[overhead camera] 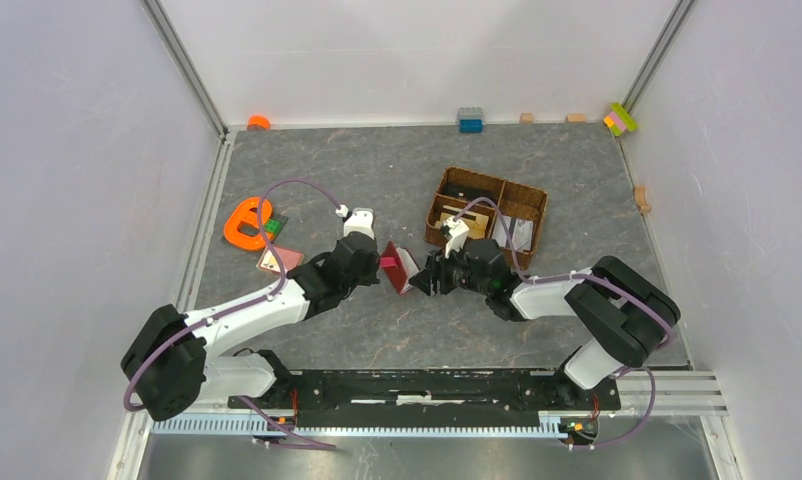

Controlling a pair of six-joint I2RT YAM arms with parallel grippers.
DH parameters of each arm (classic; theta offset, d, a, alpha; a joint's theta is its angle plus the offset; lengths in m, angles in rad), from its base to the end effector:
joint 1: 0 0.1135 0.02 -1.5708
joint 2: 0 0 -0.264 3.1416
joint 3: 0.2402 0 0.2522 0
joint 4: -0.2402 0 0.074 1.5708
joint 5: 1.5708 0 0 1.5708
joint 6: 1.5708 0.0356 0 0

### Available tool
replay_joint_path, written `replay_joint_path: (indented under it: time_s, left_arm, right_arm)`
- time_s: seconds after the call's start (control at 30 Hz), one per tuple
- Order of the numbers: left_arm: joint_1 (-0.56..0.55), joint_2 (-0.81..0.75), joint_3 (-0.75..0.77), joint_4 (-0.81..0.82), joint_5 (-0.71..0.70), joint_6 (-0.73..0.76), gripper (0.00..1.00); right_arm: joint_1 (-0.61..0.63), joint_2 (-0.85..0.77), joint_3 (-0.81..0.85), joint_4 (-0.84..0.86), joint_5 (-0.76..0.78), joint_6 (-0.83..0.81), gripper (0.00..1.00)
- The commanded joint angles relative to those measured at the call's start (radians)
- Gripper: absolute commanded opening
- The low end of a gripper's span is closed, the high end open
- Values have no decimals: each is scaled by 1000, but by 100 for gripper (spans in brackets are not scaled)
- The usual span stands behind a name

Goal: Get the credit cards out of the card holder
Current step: Open the card holder at the center of the board.

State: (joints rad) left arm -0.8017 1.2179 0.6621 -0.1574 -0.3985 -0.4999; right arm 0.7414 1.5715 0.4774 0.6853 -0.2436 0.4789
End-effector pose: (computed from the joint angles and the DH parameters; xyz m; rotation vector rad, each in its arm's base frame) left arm 0.1833 -0.1695 0.2131 0.1312 2.2265 -0.2583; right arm 0.2048 0.1991 0.1442 -0.4444 2.0701 1.0057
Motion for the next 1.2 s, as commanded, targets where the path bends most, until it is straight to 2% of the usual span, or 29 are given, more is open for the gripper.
replay_joint_path:
  time_s: [0.0, 0.1, 0.2, 0.33, 0.37, 0.4, 0.47, 0.5, 0.53, 0.63, 0.77, 1.03, 1.17]
  left_arm:
    - [2, -10, 0, 15, -5, -32, 2]
    - [3, -27, -14, 34, 13, -30, 2]
    - [4, -42, -24, 45, 21, -28, 2]
    - [5, -48, -29, 54, 32, -30, 2]
    - [6, -49, -31, 60, 39, -29, 5]
    - [7, -50, -31, 64, 54, -27, 15]
    - [13, -55, -42, 80, 89, -24, 53]
    - [15, -63, -51, 96, 103, -29, 69]
    - [20, -69, -62, 112, 116, -32, 80]
    - [46, -78, -83, 141, 159, -47, 94]
    - [85, -45, -81, 153, 225, -68, 100]
    - [170, -62, -125, 216, 326, -127, 100]
    - [191, -23, -115, 214, 355, -144, 100]
  right_arm:
    - [-4, 39, 60, 103, -75, 39, 53]
    - [-4, 58, 76, 104, -89, 51, 42]
    - [-3, 59, 79, 95, -75, 53, 35]
    - [-1, 51, 82, 88, -72, 38, 19]
    - [0, 51, 83, 88, -72, 35, 16]
    - [3, 51, 84, 86, -74, 32, 13]
    - [8, 52, 88, 81, -71, 22, 7]
    - [12, 52, 92, 76, -70, 14, 5]
    - [18, 53, 98, 65, -66, 5, 4]
    - [44, 43, 117, 26, -39, -33, 3]
    - [82, 23, 131, -10, 1, -83, 3]
    - [159, 14, 176, -83, 66, -171, 7]
    - [187, 27, 191, -90, 76, -191, 8]
